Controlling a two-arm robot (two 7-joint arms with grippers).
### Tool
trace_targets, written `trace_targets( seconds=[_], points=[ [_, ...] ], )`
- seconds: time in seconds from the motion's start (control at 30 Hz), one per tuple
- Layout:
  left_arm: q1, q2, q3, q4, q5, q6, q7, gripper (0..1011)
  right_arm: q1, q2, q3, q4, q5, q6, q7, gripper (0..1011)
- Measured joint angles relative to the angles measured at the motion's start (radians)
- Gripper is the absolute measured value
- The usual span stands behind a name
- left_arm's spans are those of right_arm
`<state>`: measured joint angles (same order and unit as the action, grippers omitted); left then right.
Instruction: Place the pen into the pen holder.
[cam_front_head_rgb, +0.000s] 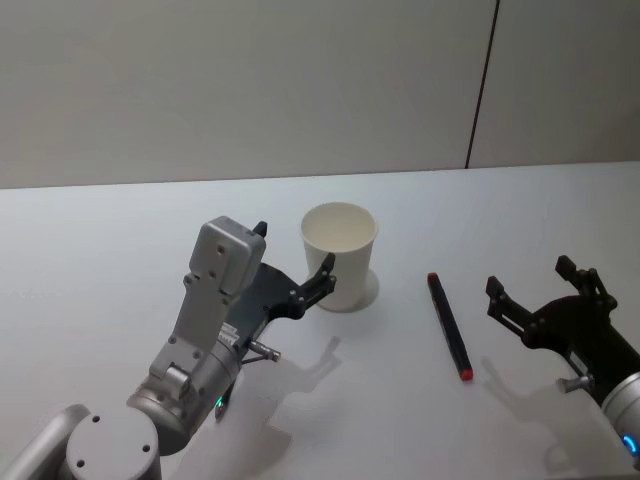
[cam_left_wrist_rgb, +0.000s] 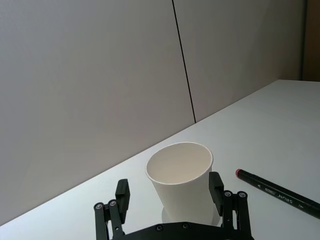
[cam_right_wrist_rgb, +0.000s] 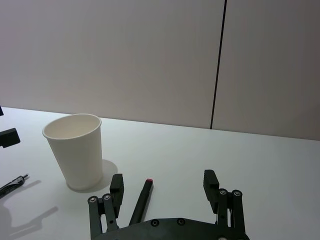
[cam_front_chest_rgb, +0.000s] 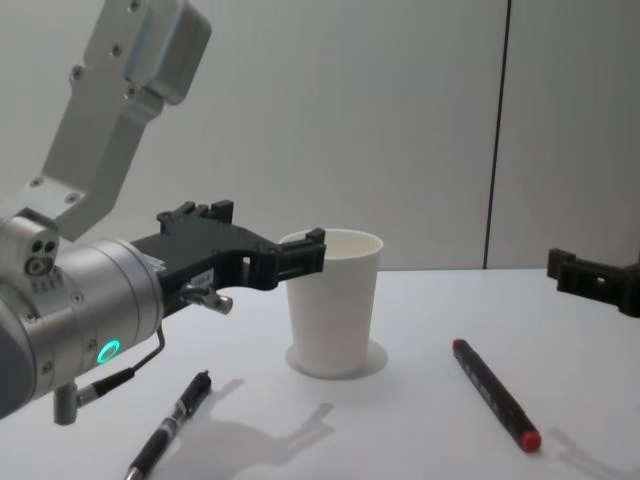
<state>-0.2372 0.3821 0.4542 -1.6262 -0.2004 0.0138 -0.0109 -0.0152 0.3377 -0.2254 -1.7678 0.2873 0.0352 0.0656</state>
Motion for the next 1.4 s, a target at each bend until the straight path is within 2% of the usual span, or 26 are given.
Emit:
trace_targets(
  seconds=[1.4],
  points=[
    [0.0,0.0,0.0,0.0,0.0,0.0,0.0,1009,0.001,0.0,0.0,0.001,0.0,-0.001,0.001,1002]
  ],
)
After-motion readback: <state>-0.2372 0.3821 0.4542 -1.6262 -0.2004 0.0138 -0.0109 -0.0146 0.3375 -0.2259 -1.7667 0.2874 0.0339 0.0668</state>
